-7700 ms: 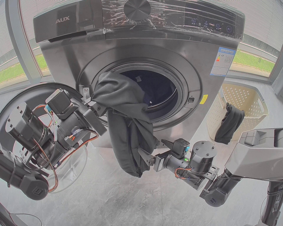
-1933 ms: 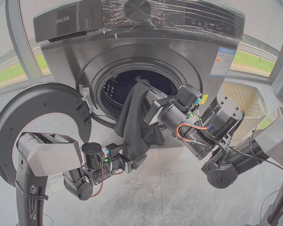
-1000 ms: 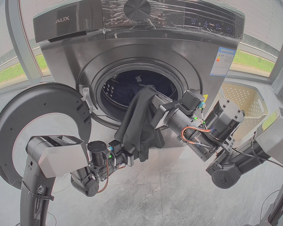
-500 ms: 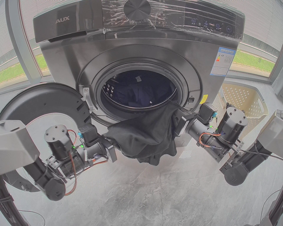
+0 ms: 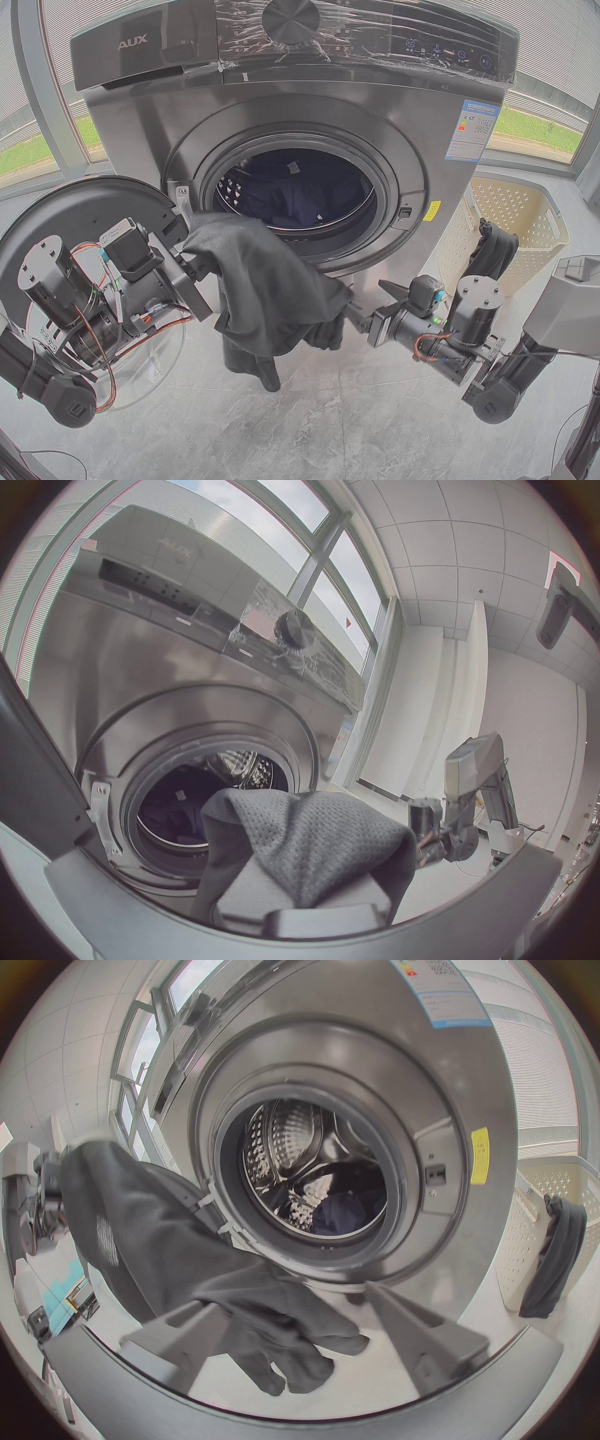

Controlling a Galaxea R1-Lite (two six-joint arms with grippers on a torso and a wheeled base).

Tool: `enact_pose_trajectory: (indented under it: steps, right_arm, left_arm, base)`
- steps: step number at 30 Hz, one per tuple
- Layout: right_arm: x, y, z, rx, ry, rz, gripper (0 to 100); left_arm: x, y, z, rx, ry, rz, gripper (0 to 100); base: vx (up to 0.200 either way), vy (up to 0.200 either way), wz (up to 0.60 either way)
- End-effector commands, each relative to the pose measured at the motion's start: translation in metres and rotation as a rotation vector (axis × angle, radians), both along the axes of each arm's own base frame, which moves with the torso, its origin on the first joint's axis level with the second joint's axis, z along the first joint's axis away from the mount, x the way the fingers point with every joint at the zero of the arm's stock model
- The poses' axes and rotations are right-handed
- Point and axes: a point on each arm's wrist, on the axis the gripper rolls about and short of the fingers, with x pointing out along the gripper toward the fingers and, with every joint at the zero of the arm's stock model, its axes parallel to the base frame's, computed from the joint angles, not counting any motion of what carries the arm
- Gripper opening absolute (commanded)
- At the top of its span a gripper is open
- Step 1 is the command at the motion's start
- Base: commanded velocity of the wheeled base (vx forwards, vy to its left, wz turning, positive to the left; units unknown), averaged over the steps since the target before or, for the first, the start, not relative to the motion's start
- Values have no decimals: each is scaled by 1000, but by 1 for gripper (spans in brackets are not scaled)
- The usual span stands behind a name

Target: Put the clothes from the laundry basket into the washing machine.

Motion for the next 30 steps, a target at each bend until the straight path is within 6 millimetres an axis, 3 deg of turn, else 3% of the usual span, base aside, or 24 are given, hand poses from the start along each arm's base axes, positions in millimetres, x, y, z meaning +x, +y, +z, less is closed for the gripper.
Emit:
enact_pose_trajectory:
  steps: [1, 13, 23, 30]
  right_arm:
    - [-20, 18, -31, -77, 89, 82, 100]
    - [-29, 30, -59, -129, 164, 123, 100]
    - [-46, 54, -48, -85, 105, 217, 100]
    - [-45, 74, -41, -36, 51, 282, 100]
  left_arm:
    - [4, -1, 13, -36, -44, 30, 0]
    - [24, -7, 17, -87, -49, 148, 0]
    - [32, -10, 10, -79, -28, 175, 0]
    - [37, -13, 7, -81, -19, 204, 0]
  base:
    - [0, 0, 0]
    - [0, 0, 0]
    - [0, 0, 0]
    - [0, 0, 0]
